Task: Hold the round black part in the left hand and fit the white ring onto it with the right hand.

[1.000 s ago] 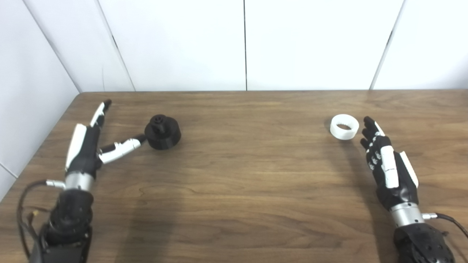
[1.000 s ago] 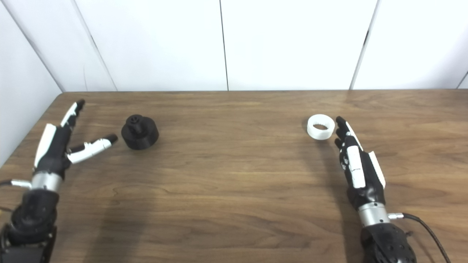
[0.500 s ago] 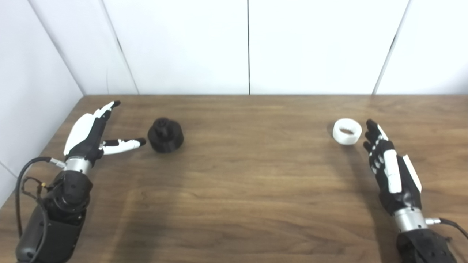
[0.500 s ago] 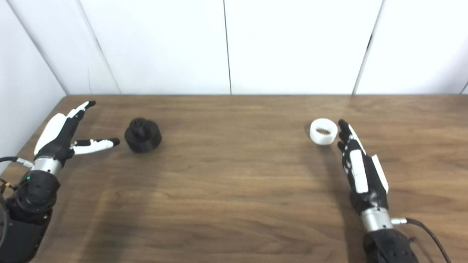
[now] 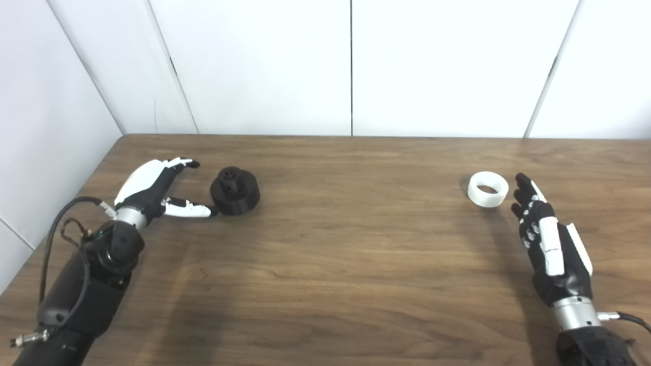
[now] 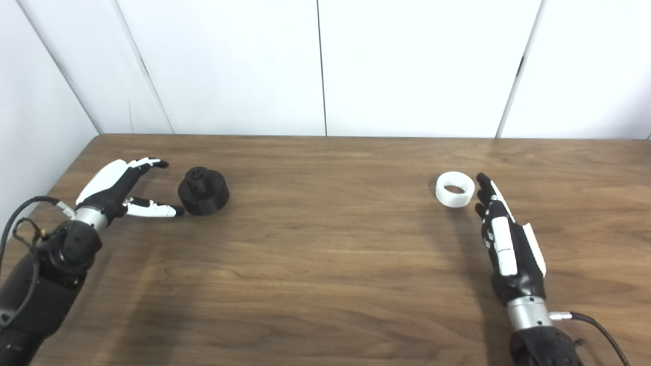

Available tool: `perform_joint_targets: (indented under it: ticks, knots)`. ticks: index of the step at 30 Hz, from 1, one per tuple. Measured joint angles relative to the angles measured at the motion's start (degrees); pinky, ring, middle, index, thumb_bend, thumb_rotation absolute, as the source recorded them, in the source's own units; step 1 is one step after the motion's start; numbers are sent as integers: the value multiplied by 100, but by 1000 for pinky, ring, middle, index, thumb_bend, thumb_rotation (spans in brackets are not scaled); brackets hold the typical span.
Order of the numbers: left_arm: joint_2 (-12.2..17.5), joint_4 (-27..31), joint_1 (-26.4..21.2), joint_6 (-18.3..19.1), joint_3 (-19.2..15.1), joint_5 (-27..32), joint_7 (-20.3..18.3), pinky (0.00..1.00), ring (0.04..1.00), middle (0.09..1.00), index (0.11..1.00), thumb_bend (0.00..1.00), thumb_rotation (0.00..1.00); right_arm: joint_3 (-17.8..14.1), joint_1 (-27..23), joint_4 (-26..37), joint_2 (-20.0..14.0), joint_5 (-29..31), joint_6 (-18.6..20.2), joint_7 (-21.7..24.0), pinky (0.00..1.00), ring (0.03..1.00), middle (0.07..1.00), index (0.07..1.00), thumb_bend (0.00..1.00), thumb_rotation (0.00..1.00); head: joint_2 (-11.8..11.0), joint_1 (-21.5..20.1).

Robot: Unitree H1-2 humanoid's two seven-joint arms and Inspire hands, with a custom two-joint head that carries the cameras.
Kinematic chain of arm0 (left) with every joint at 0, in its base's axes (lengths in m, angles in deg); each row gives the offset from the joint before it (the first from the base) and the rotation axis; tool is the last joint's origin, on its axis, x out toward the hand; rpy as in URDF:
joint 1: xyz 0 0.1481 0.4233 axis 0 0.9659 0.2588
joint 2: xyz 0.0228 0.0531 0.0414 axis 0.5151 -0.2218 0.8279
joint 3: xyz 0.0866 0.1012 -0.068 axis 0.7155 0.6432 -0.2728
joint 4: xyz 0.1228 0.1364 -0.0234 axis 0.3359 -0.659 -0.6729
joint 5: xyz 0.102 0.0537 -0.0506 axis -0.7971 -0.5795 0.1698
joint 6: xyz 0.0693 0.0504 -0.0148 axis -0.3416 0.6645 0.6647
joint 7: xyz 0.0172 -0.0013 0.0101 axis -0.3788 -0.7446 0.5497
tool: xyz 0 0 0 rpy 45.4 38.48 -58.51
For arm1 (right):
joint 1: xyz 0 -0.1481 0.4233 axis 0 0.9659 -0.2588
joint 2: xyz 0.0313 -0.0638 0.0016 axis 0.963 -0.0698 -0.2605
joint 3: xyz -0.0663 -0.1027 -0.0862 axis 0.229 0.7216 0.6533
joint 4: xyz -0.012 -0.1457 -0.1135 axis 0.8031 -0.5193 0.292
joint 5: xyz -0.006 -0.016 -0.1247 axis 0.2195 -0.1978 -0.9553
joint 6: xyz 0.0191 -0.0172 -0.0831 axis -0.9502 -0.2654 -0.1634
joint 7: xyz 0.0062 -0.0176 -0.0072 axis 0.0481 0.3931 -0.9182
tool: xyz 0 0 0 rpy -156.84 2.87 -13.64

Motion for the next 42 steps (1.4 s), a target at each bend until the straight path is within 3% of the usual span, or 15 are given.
perform_joint_targets:
  ticks: [5,22,28,42]
  knots:
    - [19,-135,-191,26,224,-126,-236,942,1000,974,856,951,389,-1,7,18,3,0,5,-1,1000,1000,991,948,591,1000,0,-18]
    - [4,-306,-295,-15,260,-147,-275,935,1000,968,849,992,415,-2,22,38,5,-88,12,-21,1000,1000,986,950,601,1000,0,-44]
    - [-82,-273,-295,-19,274,-116,-284,939,1000,962,840,979,368,-4,26,43,6,-108,24,-24,1000,1000,986,948,600,1000,26,-71]
    - [-162,-267,-295,-28,276,-103,-370,958,1000,968,843,978,361,-9,59,84,7,-118,40,-26,1000,1000,990,954,593,1000,26,-88]
